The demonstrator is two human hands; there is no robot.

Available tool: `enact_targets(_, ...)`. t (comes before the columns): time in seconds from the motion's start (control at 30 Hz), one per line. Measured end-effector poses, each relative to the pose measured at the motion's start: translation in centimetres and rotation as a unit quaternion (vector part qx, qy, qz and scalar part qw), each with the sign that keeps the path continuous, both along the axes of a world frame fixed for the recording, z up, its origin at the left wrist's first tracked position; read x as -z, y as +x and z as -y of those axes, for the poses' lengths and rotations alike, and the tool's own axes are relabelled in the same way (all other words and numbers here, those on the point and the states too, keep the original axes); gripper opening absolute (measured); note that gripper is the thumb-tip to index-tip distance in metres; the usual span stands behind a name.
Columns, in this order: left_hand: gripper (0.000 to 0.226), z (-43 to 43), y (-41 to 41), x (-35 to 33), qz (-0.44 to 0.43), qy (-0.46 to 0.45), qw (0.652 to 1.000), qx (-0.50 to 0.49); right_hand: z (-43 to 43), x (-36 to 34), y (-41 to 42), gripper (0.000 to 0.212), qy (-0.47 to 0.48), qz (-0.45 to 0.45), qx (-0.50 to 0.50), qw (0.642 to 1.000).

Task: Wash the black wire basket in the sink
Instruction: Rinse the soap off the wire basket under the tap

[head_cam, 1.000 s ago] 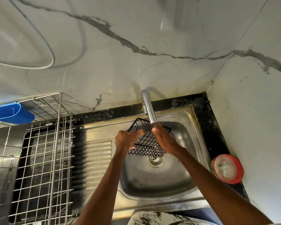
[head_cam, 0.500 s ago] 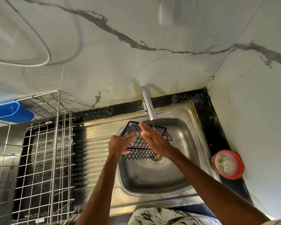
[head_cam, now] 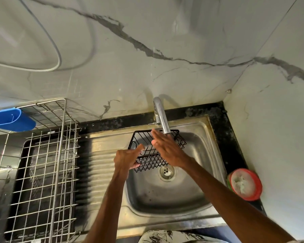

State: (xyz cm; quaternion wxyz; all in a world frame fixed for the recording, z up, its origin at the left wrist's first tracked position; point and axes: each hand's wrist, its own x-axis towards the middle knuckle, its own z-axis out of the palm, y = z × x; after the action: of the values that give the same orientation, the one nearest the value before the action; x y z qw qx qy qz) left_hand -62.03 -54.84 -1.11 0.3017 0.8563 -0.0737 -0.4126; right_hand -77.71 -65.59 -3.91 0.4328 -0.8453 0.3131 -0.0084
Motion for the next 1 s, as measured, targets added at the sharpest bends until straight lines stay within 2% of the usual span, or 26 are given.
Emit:
enact_targets(0.1,0.027,-0.4,0.4,-0.9,-0.020,-0.009,1.000,-0.009,2.8,2.7,-3.0,0.048,0.001,-0.063,0.052,0.997)
enact_targets(0.17,0.027,-0.7,0.6,-1.2,-0.031,-0.013,0.999,-0.016,4.1,4.0,-4.6,0.059,0.013,-0.133,0.077,0.988)
enact_targets(0.27,0.029,-1.3,0.5,-1.4,-0.050,-0.020,0.998,-0.038,4.3,3.4,-4.4,0.083,0.043,-0.156,0.126,0.979)
enact_targets(0.3,0.030,-1.5,0.5,-1.3,-0.057,-0.019,0.997,-0.046,3.8,3.0,-3.8,0.087,0.039,-0.155,0.120,0.980)
enact_targets(0.47,0.028,-2.5,-0.3,-0.5,-0.079,-0.017,0.995,-0.059,-1.3,0.0,0.0,0.086,-0.055,-0.088,-0.032,0.994)
enact_targets(0.53,0.029,-2.9,-0.5,-0.4,-0.086,-0.011,0.994,-0.070,-2.5,-0.7,1.0,0.089,-0.061,-0.060,-0.079,0.993)
enact_targets(0.63,0.032,-3.5,-0.3,-0.2,-0.112,-0.003,0.989,-0.092,-1.1,-0.7,0.7,0.078,-0.055,-0.056,-0.072,0.994)
enact_targets(0.77,0.028,-4.2,-0.4,-0.2,-0.127,-0.005,0.987,-0.096,2.8,1.1,-1.4,0.056,-0.051,-0.129,-0.037,0.990)
enact_targets(0.8,0.027,-4.3,-0.5,-0.1,-0.125,0.000,0.988,-0.093,3.8,2.0,-1.9,0.059,-0.050,-0.149,-0.038,0.987)
enact_targets(0.83,0.026,-4.4,-0.6,0.0,-0.122,0.006,0.989,-0.089,4.9,2.9,-2.2,0.073,-0.027,-0.168,-0.022,0.985)
enact_targets(0.9,0.025,-4.5,-0.8,0.3,-0.120,0.017,0.989,-0.088,6.5,5.8,-3.0,0.113,-0.014,-0.176,0.014,0.984)
enact_targets(0.93,0.025,-4.5,-0.9,0.4,-0.123,0.019,0.988,-0.090,6.9,7.1,-2.9,0.112,0.010,-0.187,0.016,0.982)
enact_targets(1.0,0.027,-4.6,-1.3,0.7,-0.131,0.019,0.987,-0.095,5.7,5.8,-2.4,0.073,0.002,-0.205,0.002,0.979)
